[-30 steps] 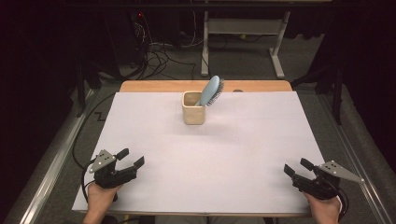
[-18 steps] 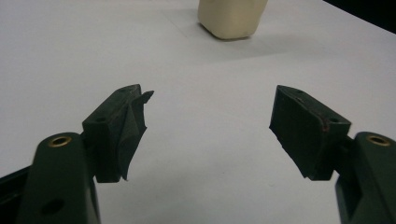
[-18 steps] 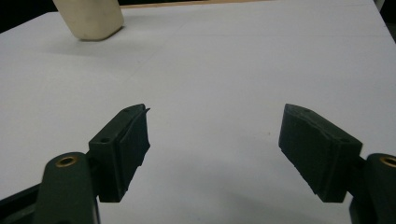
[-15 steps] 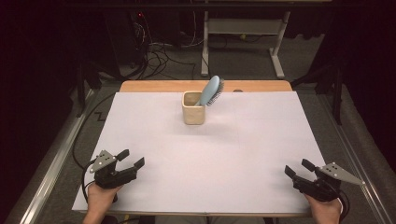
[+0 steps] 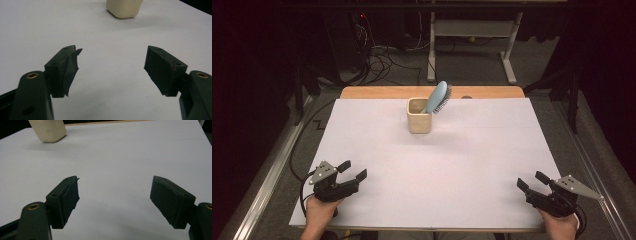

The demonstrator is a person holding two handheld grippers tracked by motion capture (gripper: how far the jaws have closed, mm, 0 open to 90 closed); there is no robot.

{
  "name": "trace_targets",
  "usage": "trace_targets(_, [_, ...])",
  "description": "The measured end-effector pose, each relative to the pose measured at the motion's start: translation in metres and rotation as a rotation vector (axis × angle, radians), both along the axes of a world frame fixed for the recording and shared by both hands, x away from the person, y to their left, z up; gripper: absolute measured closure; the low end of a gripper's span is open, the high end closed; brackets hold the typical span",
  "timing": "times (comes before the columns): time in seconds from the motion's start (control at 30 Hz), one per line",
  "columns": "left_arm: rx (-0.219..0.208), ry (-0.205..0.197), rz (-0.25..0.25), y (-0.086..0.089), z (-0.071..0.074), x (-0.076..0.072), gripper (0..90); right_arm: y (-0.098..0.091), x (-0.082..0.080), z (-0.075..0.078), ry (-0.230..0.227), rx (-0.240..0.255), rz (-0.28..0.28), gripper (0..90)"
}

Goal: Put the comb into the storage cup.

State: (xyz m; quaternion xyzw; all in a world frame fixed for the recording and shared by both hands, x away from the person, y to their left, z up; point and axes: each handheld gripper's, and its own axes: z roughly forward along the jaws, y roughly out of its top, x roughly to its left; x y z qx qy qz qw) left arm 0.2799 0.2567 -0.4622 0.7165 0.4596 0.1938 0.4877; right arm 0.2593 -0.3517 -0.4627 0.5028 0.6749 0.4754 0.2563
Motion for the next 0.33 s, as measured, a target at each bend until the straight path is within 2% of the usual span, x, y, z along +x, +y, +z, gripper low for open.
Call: trace_targets(0.33, [0.003,0.002,0.001,-0.0004,-0.0003,0.0003,27.5,0.0003,0.0005,-0.0001,0.001,0.005,0.004,23.0])
